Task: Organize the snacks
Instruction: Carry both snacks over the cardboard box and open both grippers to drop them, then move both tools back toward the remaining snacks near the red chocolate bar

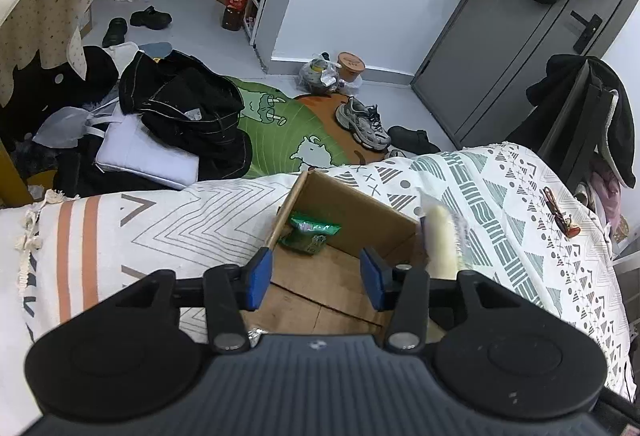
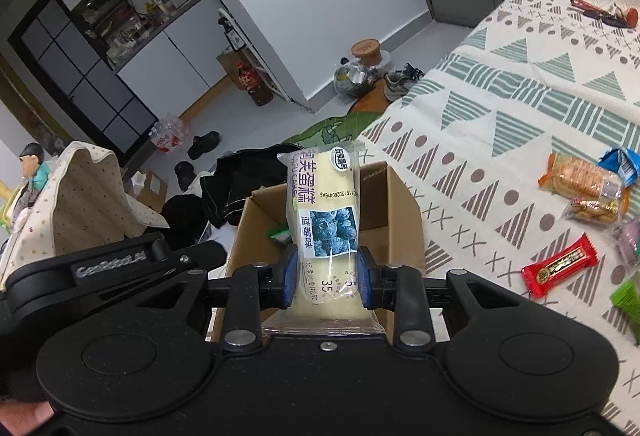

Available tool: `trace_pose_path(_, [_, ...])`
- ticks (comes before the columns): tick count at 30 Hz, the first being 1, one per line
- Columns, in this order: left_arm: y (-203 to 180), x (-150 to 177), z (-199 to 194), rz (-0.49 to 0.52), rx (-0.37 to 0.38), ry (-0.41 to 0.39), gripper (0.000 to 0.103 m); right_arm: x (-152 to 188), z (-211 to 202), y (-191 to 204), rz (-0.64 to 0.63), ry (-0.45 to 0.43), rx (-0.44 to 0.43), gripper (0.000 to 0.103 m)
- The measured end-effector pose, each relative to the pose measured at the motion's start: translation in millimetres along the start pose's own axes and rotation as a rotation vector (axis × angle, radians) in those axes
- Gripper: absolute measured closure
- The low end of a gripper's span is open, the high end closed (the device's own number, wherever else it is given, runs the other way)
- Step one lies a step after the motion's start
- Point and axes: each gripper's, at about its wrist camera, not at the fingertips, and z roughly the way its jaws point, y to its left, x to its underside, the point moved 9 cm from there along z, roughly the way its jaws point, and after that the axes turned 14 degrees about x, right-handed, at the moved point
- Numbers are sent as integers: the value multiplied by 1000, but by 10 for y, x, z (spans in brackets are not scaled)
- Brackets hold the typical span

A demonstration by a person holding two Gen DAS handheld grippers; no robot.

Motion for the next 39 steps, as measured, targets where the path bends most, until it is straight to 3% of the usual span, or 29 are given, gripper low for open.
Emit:
trace_pose_path(4, [8, 27, -22, 7, -18, 9, 55, -3, -48, -46, 8, -13, 13, 54])
trace_pose_path(9, [-74, 82, -76, 16, -37, 17, 35, -52, -205, -193, 6, -40, 32, 41])
trace_pose_path(12, [-176, 120, -116, 43, -34, 10, 26, -109, -334, -337, 7, -73, 58, 25])
trace_pose_path(23, [-518, 300, -232, 103, -54, 5, 15, -128, -648, -832, -8, -135, 118, 0])
trace_pose_path(27, [-640, 362, -265, 119, -60, 3, 10, -107, -746, -958, -15, -152, 119, 0])
trace_pose_path(39, [-1055, 585, -273, 175, -15, 16, 10, -64, -915, -1385, -23, -165, 147, 0])
